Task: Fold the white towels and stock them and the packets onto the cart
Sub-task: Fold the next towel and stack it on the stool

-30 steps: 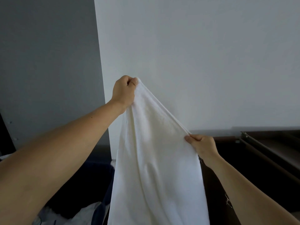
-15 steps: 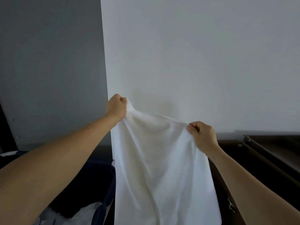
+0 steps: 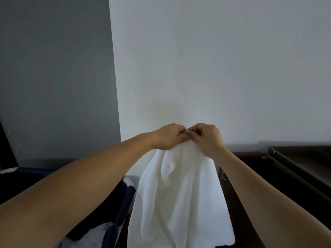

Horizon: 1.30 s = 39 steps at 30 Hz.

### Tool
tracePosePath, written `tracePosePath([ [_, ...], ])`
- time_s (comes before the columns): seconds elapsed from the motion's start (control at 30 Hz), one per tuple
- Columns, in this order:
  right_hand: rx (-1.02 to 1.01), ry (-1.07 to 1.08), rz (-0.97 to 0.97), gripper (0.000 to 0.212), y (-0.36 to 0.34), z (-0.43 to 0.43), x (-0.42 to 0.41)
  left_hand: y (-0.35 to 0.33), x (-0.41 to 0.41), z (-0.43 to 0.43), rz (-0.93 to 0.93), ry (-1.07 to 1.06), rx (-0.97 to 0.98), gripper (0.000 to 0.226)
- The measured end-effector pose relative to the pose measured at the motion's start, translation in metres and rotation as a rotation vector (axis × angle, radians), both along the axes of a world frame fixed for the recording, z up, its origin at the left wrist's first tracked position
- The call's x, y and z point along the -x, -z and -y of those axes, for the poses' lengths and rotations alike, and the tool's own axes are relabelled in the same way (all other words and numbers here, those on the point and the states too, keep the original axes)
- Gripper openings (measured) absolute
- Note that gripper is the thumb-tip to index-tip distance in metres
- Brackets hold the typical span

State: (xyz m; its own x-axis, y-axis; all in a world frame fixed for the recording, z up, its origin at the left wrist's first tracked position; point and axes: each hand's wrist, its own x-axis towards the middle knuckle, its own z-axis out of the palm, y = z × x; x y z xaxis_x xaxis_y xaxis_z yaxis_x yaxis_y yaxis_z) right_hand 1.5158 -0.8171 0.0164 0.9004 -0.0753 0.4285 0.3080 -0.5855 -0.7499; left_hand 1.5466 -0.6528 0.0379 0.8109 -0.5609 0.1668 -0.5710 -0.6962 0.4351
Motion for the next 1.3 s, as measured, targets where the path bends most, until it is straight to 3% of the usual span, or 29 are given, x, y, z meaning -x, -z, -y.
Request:
tracePosePath([
  [0.23, -0.23, -0.072, -0.083, 0.014, 0.016, 0.013, 0.015, 0.004, 0.0, 0.005, 0.119, 0.0, 0.075, 0.029],
  [0.33, -0.204, -0.072, -0.102, 0.016, 0.021, 0.013, 0.019, -0.003, 0.001, 0.013, 0.286, -0.042, 0.122, 0.026],
  [0.43, -0.22, -0.006, 0.002, 0.015, 0.01, 0.019, 0.022, -0.044, 0.0, 0.021, 0.579, -0.113, 0.279, 0.024],
  [0.53, -0.276, 0.082, 0.196, 0.019, -0.018, 0.022, 0.027, -0.106, 0.008, 0.028, 0.752, -0.258, 0.633, 0.023],
  [0.63, -0.243, 0.175, 0.352, 0.02, -0.039, 0.021, 0.032, -0.127, 0.008, 0.035, 0.684, -0.304, 0.772, 0.025],
  [0.73, -0.009, 0.215, 0.274, 0.022, -0.026, 0.019, 0.034, -0.102, -0.003, 0.035, 0.617, -0.358, 0.737, 0.026],
  [0.83, 0.06, 0.242, 0.243, 0.022, -0.012, 0.018, 0.036, -0.088, -0.004, 0.033, 0.555, -0.372, 0.809, 0.025],
  [0.97, 0.041, 0.365, 0.54, 0.022, -0.027, 0.017, 0.039, -0.109, 0.004, 0.034, 0.506, -0.354, 0.98, 0.02],
  [1.1, 0.418, 0.383, 0.724, 0.037, 0.003, 0.013, 0.039, -0.086, -0.004, 0.033, 0.436, -0.402, 0.851, 0.018],
  [1.13, 0.519, 0.322, 0.676, 0.037, 0.015, 0.011, 0.041, -0.076, -0.008, 0.032, 0.409, -0.418, 0.846, 0.018],
  [1.2, 0.628, 0.077, 0.315, 0.046, 0.027, 0.006, 0.051, -0.063, -0.012, 0.032, 0.362, -0.416, 0.867, 0.019],
  [1.27, 0.591, -0.181, -0.147, 0.059, 0.032, 0.002, 0.058, -0.063, -0.012, 0.034, 0.333, -0.404, 0.885, 0.02],
  [1.3, 0.52, -0.25, -0.28, 0.057, 0.034, 0.0, 0.059, -0.064, -0.012, 0.034, 0.324, -0.401, 0.887, 0.02],
])
